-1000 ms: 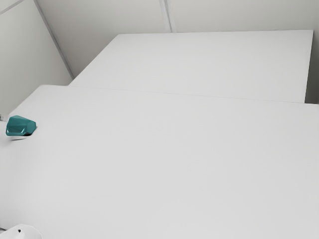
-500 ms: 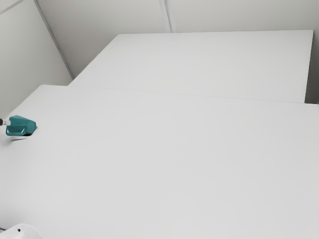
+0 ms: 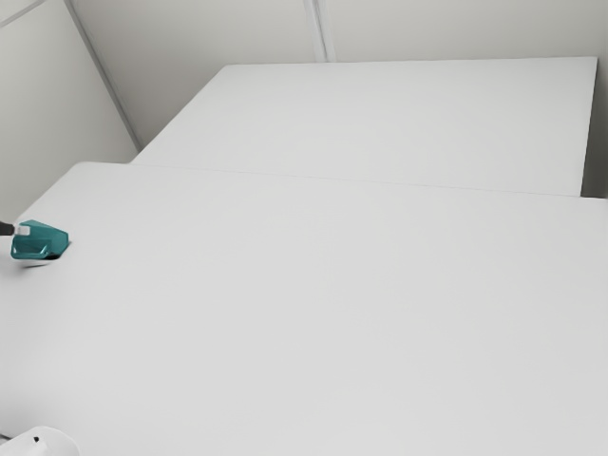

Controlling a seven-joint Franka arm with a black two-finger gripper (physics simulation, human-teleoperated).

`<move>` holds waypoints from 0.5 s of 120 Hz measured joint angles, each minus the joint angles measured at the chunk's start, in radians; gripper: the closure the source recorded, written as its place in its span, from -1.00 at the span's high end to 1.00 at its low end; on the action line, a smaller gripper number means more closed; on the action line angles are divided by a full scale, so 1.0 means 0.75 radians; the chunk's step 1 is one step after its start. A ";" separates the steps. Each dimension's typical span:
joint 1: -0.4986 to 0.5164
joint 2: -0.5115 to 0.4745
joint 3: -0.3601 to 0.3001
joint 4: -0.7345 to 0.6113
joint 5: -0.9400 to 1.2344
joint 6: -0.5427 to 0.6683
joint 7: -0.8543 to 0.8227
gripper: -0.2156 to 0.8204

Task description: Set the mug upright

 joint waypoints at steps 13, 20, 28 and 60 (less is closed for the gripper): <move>0.000 0.006 -0.007 0.000 -0.010 -0.018 0.009 0.58; 0.000 0.009 -0.008 0.000 -0.020 -0.028 0.014 0.58; 0.001 0.014 -0.009 -0.001 -0.032 -0.038 0.019 0.58; 0.006 0.019 -0.010 -0.001 -0.061 -0.065 0.034 0.42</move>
